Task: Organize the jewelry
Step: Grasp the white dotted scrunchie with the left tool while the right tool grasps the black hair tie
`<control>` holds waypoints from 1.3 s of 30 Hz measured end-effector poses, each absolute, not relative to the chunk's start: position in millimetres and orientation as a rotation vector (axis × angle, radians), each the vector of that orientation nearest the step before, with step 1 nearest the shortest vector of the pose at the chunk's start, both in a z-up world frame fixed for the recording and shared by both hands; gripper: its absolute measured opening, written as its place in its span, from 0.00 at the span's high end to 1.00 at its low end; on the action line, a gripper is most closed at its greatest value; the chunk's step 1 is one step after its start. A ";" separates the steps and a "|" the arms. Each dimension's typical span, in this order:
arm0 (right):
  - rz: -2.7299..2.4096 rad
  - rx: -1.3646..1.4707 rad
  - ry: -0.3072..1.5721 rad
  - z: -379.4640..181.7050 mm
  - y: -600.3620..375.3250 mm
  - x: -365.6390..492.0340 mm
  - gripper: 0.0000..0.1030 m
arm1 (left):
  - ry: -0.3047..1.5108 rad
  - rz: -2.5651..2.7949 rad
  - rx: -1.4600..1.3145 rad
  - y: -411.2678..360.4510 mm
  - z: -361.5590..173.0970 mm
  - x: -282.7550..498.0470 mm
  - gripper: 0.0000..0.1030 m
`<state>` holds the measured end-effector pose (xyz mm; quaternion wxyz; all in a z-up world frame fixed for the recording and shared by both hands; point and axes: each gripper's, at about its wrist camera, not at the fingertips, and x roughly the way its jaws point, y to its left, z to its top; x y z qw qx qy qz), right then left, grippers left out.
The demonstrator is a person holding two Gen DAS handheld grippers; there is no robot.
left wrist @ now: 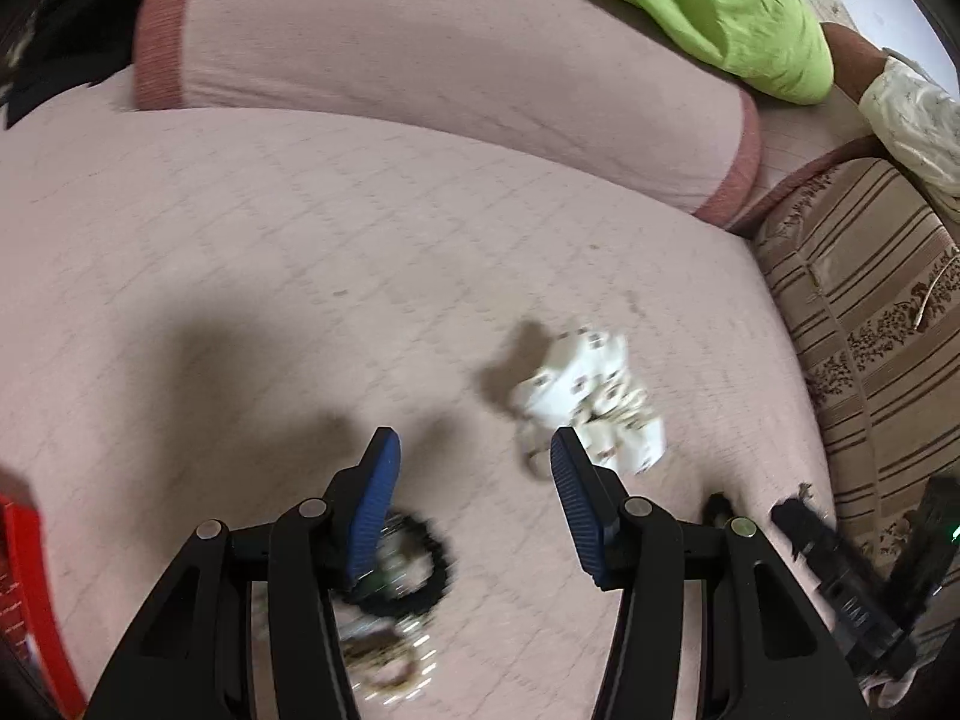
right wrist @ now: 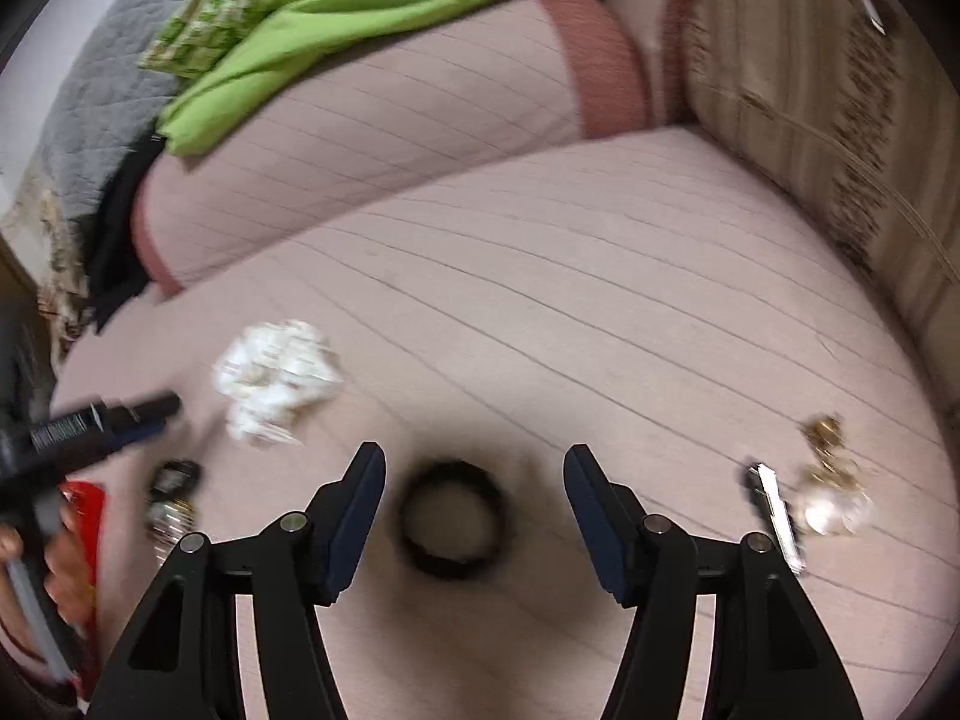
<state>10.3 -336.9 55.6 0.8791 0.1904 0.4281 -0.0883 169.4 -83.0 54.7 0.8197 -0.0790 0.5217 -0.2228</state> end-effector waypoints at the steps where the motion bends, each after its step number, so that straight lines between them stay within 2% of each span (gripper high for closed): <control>1: -0.187 0.407 0.906 50.0 -341.1 7.8 0.35 | 1.113 -0.487 -0.184 -89.5 52.5 171.7 0.49; 6: -0.195 0.416 0.940 31.3 -345.0 4.8 0.36 | 1.137 -0.520 -0.216 -111.3 41.7 180.8 0.48; 18: -0.257 0.261 0.941 21.0 -320.5 8.4 0.36 | 1.142 -0.488 -0.094 -142.6 21.7 189.1 0.47; 21: -0.278 0.237 0.946 20.1 -318.9 9.7 0.43 | 1.140 -0.482 -0.067 -144.6 21.8 186.7 0.49; 23: -0.282 0.229 0.946 20.1 -317.9 10.2 0.53 | 1.142 -0.443 -0.011 -147.4 22.0 183.6 0.65; 24: -0.285 0.225 0.944 20.8 -317.1 10.2 0.58 | 1.143 -0.413 0.034 -149.1 22.4 181.4 0.80; 25: -0.287 0.221 0.942 21.7 -316.4 10.4 0.69 | 1.147 -0.401 0.060 -149.2 23.2 178.8 0.91; 26: -0.284 0.220 0.938 22.5 -316.8 11.4 0.82 | 1.152 -0.405 0.057 -147.9 25.1 175.8 0.92; 27: -0.274 0.221 0.934 23.6 -315.3 11.6 0.89 | 1.158 -0.415 0.045 -145.2 27.7 172.1 0.93; 39: -0.211 0.255 0.892 66.7 -290.5 -11.1 0.92 | 1.090 -0.437 0.004 -91.5 88.7 93.9 0.94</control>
